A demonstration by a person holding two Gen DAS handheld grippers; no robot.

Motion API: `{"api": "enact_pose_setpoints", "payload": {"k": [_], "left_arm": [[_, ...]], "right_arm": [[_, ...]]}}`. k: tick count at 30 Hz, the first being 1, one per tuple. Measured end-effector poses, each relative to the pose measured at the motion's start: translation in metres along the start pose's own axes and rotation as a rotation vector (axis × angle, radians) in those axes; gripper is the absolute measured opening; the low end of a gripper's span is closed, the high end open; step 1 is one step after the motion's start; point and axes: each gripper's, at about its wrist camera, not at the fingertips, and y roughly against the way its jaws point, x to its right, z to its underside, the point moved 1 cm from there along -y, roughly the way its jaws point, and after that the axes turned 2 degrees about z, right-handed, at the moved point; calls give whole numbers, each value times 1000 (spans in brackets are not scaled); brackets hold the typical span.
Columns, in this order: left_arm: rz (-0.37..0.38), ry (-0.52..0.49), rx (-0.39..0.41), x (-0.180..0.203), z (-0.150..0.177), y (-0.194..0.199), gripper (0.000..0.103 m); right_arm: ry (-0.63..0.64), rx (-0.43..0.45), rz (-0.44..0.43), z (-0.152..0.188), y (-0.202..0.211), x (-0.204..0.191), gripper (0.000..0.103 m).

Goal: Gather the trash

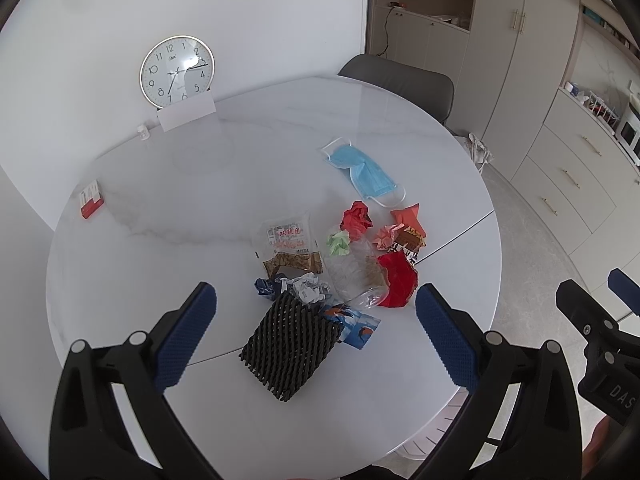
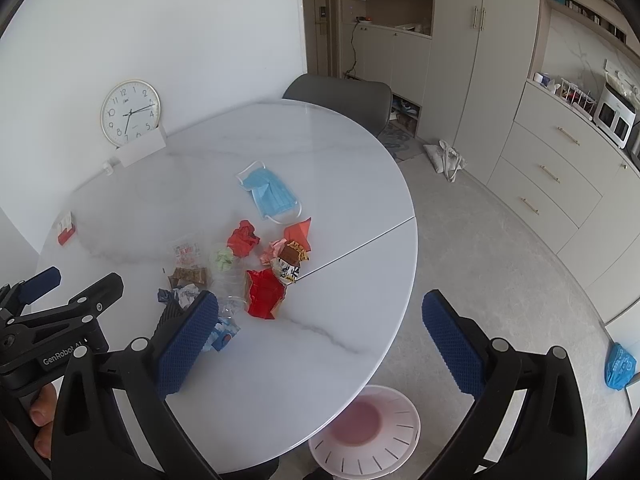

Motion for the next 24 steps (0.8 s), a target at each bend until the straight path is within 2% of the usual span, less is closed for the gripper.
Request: {"api": "enact_pose_setpoints", "payload": {"k": [24], "left_arm": [[-1,1,-2,-2,0,1,95]], "right_arm": [[-1,-2,-1,1,-1,-3,101]]}}
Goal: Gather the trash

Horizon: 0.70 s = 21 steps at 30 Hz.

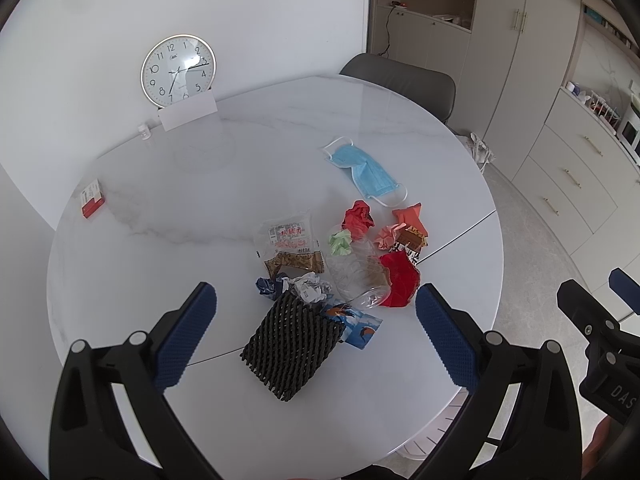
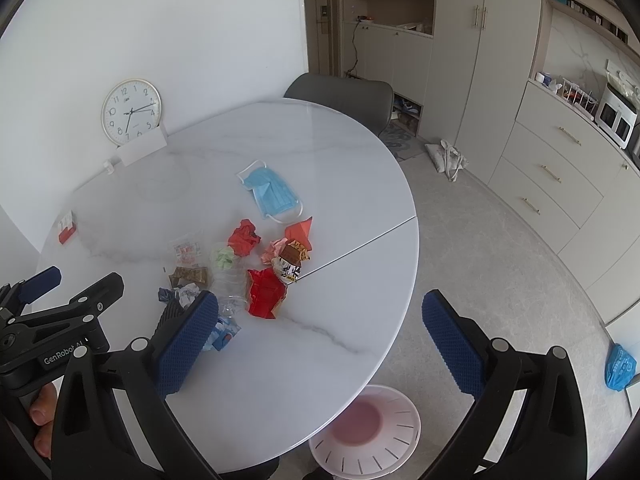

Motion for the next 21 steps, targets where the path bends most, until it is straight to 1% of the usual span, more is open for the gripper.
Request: {"api": "enact_pose_setpoints", "payload": {"k": [16,19,21], "left_arm": [[-5,0,-1,-4,1,-3,95],[12,-14,8,-7,2,-5,95],[19,-40,14,-12,7,-11,95]], "right_arm": [[1,-4,-4,0,-5,-2,101],[0,-13,-12,2,-10,-3,101],[5,-18,-22,5,-14,-4,101]]}}
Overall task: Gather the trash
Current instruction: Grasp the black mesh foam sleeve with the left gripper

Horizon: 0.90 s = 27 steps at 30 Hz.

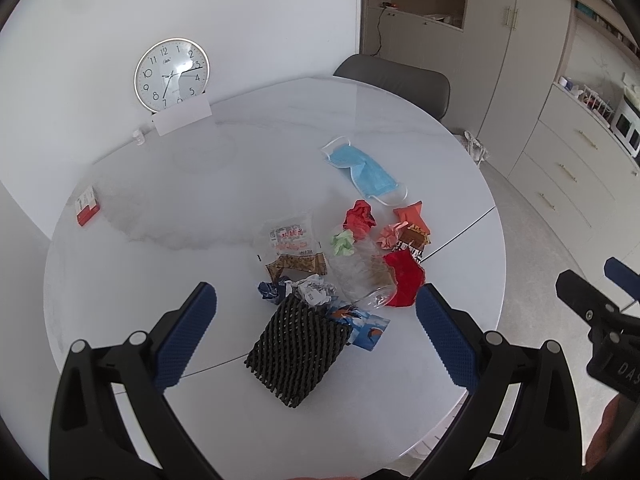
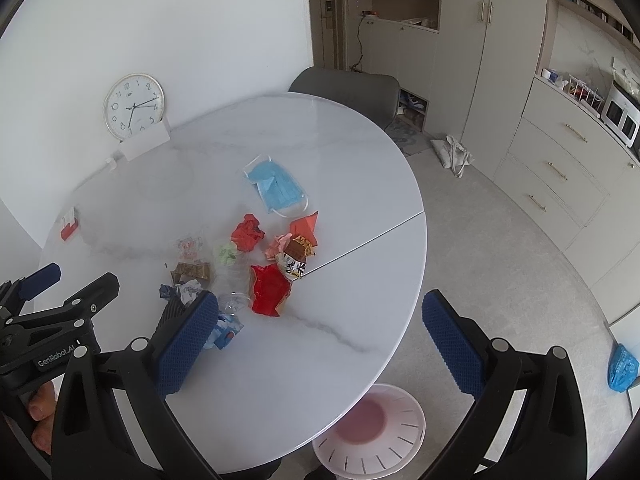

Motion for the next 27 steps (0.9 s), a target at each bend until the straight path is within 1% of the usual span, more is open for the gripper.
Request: {"api": "enact_pose_setpoints", "payload": {"k": [4,8,13,17,18,20,23,27], "left_arm": [[0,-68,-16,-22,21,-20,95],[10,-148,-81,-47,47,-49,95],[95,-264,-180,-63,78,-89,95],[159,-320,-223,-70,87,-123,95],[196,-331,-232,-73,87,-133,95],[243,-340,-244,-79,84,-148,95],[334,-365,-264,-85,78,-174,95],[487,-406,-309,-89,73,-202,95]], "right_arm": [[8,-38,-11,12,-19,-7,101],[-11,-104,-38,30,-44,-15,101],[-18,-177,-47,53,-69,-29,101],[-23,-227,-54,67,-83,-38,101],[-20,-238,-53,71,-85,-40,101],[-6,-263,-47,78,-90,-46,101],[21,-296,-22,89,-96,-52,101],[15,-342,-10,100,-100,-57,101]]}}
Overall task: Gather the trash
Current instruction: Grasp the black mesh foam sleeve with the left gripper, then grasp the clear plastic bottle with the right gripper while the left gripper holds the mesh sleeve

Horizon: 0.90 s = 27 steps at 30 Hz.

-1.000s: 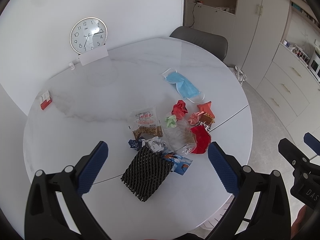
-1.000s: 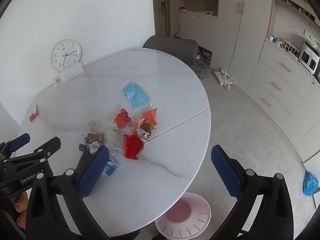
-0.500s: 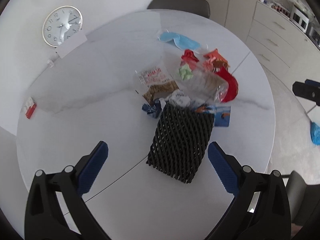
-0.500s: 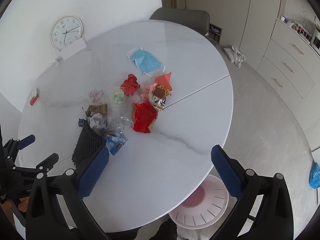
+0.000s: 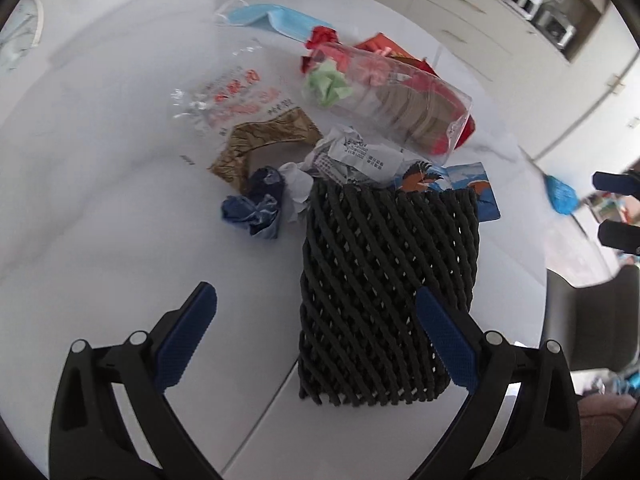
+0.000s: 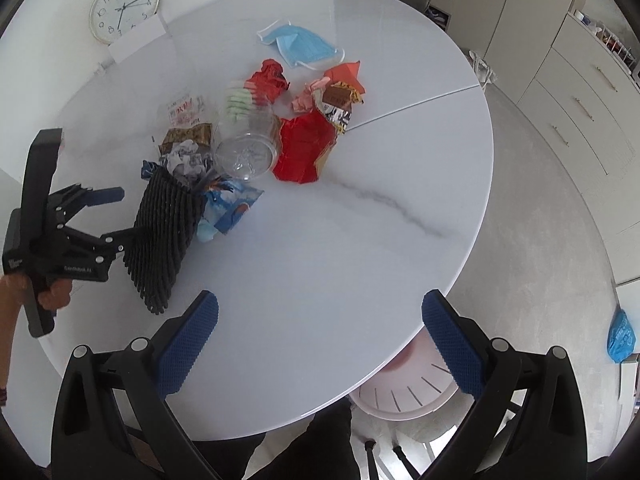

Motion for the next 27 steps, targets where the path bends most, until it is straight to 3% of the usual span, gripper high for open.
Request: {"api": "enact_pose_setpoints", "payload": {"k": [7,12,18,23,27], "left_arm": [[274,-84,-51,-20,-13,-21,93],[407,-98,-67,-22,-15,-25,77],[448,-104,-64,-15,-6,-16,45],[439,-120,21,-1,2,10,17],[399,-93,86,7,8,30,13]], "right_arm": [[-57,-52,22,5,-7,0,101],[-92,-72,37,5,-10,2,101],[-109,-77,39,2,-13,2,101],[-112,-68,1,-4,-16,-3,101],[-117,-44,-60,-15,-22,-12,101]]}}
